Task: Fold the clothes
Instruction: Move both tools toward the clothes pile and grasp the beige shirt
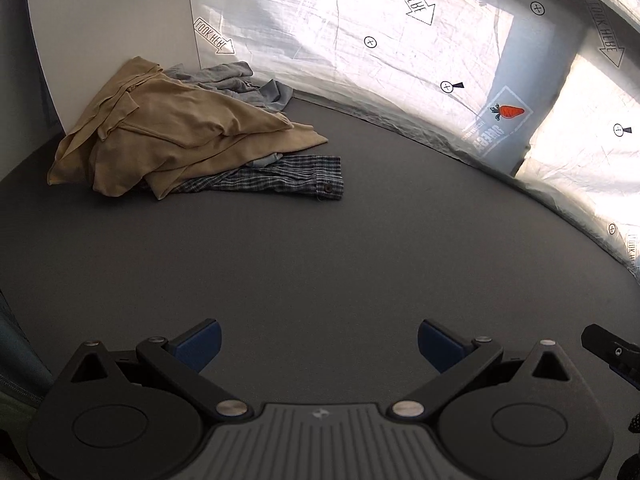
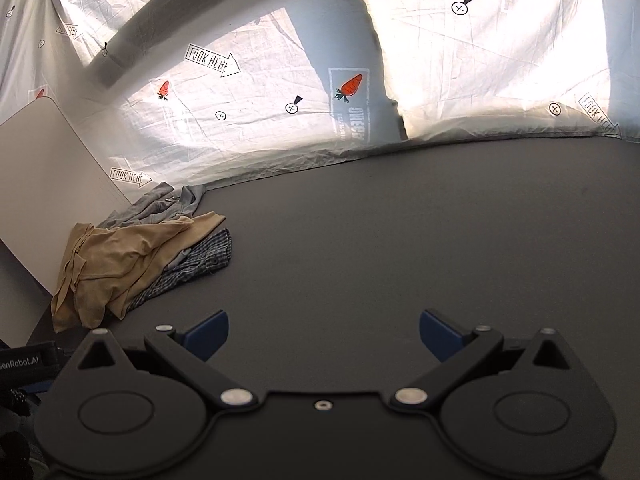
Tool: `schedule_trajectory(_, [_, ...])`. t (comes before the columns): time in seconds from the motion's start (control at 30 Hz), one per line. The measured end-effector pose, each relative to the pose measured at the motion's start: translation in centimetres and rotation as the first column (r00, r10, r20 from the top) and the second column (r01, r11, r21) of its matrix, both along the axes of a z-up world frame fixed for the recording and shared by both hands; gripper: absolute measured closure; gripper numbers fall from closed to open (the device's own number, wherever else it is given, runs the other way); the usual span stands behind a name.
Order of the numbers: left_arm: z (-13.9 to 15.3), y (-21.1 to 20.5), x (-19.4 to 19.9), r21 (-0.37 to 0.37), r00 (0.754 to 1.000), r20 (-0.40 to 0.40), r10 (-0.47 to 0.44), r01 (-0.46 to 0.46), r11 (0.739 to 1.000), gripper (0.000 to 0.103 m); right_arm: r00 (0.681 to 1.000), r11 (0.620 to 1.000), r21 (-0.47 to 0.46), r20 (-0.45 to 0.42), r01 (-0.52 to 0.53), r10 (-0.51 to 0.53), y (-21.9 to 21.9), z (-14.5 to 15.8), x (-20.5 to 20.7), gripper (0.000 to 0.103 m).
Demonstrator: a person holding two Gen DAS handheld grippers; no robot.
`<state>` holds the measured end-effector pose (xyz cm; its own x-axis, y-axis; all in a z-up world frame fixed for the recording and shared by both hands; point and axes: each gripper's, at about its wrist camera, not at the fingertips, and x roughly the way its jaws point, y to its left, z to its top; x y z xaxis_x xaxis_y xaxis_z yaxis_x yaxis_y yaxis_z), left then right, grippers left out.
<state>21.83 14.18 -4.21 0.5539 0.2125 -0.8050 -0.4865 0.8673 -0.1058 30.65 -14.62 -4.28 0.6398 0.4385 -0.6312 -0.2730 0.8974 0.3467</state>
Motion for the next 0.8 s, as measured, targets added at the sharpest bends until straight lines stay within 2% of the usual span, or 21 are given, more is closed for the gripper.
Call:
schedule_trajectory(0.23, [-3.0, 11.4, 6.1, -0.04, 0.997, -0.002, 0.083, -0.083, 0.996, 0.0, 0.999, 0.999, -0.02, 0.003, -0.035, 0.035, 10.7, 0.1, 6.2, 0.0])
schedule_trajectory(0.37, [-5.3, 17.8, 9.0, -0.036, 0.988, -0.019, 0.152, -0.152, 0.988, 0.0, 0.998, 0.999, 0.003, -0.051, -0.032, 0.032, 16.4, -0.4, 11.1, 0.002])
schedule_trajectory(0.53, [-9.3, 25.8, 11.5, -0.046, 0.967, -0.088, 0.241, -0.245, 0.968, 0.0, 0.99, 0.996, 0.086, -0.135, -0.036, 0.047, 23.6, -2.8, 17.5, 0.012])
schedule_trajectory(0.67, [-11.7, 30.9, 12.6, -0.025, 0.946, -0.135, 0.293, -0.299, 0.954, 0.0, 0.973, 0.985, 0.169, -0.219, -0.042, 0.079, 29.2, -5.5, 21.8, 0.023])
schedule_trajectory(0.73, [-12.6, 32.7, 13.0, -0.008, 0.937, -0.155, 0.314, -0.319, 0.948, 0.0, 0.958, 0.972, 0.229, -0.263, -0.056, 0.117, 31.8, -7.0, 23.5, 0.038])
schedule_trajectory(0.8, [-13.5, 34.2, 13.2, -0.003, 0.927, -0.175, 0.331, -0.337, 0.942, 0.0, 0.943, 0.958, 0.275, -0.293, -0.077, 0.16, 34.4, -8.1, 24.6, 0.048])
